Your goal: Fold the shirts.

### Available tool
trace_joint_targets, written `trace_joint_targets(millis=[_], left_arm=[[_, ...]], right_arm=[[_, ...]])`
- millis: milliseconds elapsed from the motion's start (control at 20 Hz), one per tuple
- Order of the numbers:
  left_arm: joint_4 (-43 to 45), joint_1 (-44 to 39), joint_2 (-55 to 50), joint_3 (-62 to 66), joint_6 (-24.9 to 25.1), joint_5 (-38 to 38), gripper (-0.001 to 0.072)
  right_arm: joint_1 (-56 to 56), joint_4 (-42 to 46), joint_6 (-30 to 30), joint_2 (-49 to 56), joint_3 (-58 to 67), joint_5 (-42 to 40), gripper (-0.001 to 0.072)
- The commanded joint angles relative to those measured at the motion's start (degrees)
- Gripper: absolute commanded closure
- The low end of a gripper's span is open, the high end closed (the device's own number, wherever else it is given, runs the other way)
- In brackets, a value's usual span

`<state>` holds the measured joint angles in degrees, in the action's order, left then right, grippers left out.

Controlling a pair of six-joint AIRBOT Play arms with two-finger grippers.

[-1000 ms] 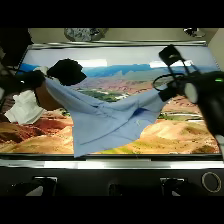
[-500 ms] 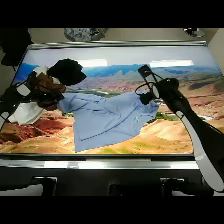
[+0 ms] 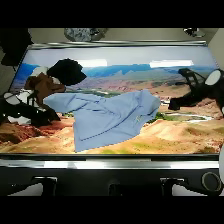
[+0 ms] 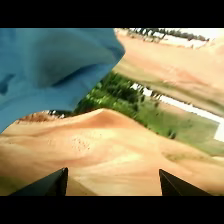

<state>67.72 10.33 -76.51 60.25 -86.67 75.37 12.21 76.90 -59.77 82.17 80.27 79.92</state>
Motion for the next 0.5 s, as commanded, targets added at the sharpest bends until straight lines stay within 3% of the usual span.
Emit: trace_joint_targets(millis=[0, 200, 450], left_arm=[[-6.32, -3.23, 4.35, -13.46, 4.11, -1.66, 0.0101], [-11.02, -9.70, 5.38, -22.64, 4.46, -6.60, 0.0101], [-12.28, -18.16, 4.44, -24.74, 3.37, -12.50, 0.0106]], right_arm=[[4.37, -10.64, 6.71, -1.53, -9.33, 6.67, 0.0042], [0.42, -12.44, 8.59, -1.68, -19.98, 1.70, 0.0028], [-3.89, -13.49, 8.57, -1.36, -21.97, -5.33, 0.0019]])
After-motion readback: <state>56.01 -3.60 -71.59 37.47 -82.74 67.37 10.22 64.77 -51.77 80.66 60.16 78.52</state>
